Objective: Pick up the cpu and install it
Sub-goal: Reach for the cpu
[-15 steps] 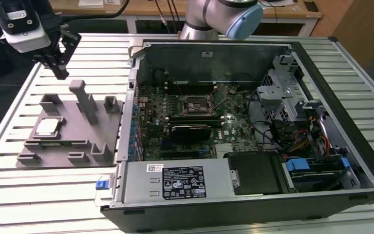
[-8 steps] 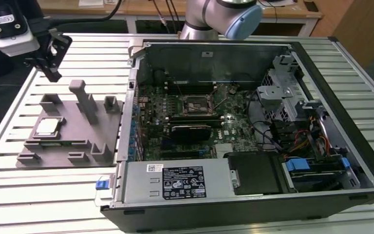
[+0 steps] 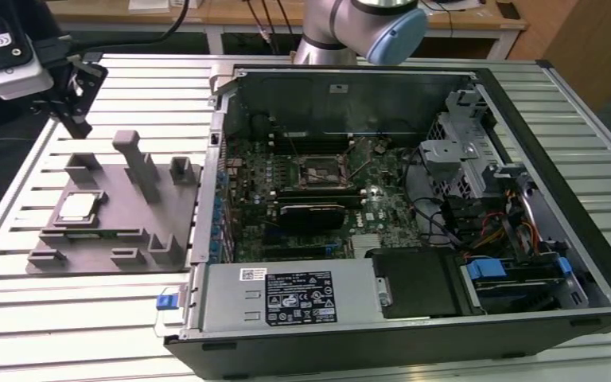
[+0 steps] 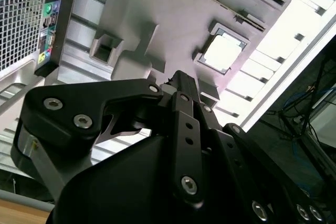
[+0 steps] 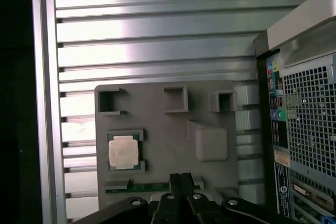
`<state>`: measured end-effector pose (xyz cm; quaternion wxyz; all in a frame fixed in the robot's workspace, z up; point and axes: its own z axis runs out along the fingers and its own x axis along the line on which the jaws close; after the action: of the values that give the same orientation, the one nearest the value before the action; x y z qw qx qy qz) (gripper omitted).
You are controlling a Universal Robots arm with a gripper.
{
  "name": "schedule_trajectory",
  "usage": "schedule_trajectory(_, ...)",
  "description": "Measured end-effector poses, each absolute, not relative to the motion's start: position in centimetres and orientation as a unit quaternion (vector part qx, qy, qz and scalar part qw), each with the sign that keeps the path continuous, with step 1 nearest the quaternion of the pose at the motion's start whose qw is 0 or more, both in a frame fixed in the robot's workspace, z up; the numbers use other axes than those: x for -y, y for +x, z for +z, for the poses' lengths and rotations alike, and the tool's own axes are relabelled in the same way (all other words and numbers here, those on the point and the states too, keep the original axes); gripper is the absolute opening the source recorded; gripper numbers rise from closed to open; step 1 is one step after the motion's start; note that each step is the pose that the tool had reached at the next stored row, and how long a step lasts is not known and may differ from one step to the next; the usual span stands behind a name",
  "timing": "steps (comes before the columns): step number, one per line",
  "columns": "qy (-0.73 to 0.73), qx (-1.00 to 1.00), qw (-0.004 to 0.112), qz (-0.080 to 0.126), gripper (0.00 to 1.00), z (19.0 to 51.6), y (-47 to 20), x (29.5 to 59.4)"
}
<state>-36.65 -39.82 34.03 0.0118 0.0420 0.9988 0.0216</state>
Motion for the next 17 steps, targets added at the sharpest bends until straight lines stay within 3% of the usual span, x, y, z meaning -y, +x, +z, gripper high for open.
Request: schedule_trajectory(17,0.042,-0.999,0.012,0.022,0.11,32.4,-38.5,38.6)
